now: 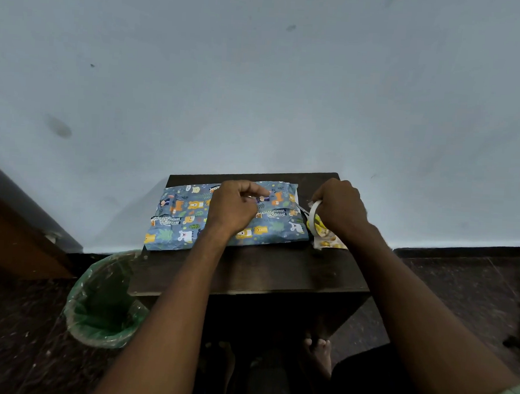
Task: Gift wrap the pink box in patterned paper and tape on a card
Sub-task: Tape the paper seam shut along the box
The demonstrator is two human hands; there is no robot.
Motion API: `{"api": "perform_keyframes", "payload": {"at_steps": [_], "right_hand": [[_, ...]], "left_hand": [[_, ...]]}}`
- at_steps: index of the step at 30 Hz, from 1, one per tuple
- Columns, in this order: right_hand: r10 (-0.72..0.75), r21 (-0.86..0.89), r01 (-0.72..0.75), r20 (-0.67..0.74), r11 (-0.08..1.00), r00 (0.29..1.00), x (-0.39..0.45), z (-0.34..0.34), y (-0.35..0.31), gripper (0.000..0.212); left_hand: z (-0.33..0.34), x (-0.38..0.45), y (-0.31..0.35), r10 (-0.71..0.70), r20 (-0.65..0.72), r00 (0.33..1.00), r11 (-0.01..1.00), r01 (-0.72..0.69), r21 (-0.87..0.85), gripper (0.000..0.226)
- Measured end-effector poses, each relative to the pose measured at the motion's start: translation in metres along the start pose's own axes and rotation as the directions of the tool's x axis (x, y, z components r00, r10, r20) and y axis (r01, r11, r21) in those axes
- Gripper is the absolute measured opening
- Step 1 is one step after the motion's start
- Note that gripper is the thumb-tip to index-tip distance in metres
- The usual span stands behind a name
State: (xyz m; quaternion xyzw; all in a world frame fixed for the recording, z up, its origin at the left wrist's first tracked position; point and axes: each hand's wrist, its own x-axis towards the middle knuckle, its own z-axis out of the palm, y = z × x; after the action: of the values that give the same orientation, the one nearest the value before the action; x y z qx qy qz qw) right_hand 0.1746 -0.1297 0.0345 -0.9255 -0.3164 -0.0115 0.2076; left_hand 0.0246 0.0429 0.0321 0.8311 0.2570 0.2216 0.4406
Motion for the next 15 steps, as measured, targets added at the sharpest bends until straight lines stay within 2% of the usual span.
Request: {"api": "perform_keyframes", "payload": {"at_steps": [2,5,8,12,15], "right_hand": [[0.032,-0.037,-0.031,0.008,0.999,0.999,0.003,0.005,0.002,0.028],[0.058,-0.051,-0.058,0.007,0.997,0.998,0.006,0.010,0.004,0.017],[0.038,-0.070,-0.035,0.041,0.997,0.998,0.007,0.014,0.003,0.021],[0.017,-0.063,-0.017,-0.003,0.998,1.000,0.004,0.012,0.000,0.025],[-0.042,0.111,0.056,-0.126,0.992,0.991,0.003,0.010,-0.015,0.022]], "left_hand": [[-0.007,0.001,-0.007,0.007,0.099,0.995,1.000,-0.007,-0.002,0.043],[-0.016,-0.001,-0.018,0.000,0.221,0.975,0.996,-0.019,0.086,0.067],[-0.019,-0.004,-0.023,0.022,0.249,0.968,0.987,-0.061,0.150,0.082],[-0.016,-0.006,-0.026,0.067,0.235,0.970,0.987,-0.099,0.126,0.077],[-0.016,-0.006,-0.028,0.069,0.222,0.973,0.995,-0.083,0.057,0.066]]}}
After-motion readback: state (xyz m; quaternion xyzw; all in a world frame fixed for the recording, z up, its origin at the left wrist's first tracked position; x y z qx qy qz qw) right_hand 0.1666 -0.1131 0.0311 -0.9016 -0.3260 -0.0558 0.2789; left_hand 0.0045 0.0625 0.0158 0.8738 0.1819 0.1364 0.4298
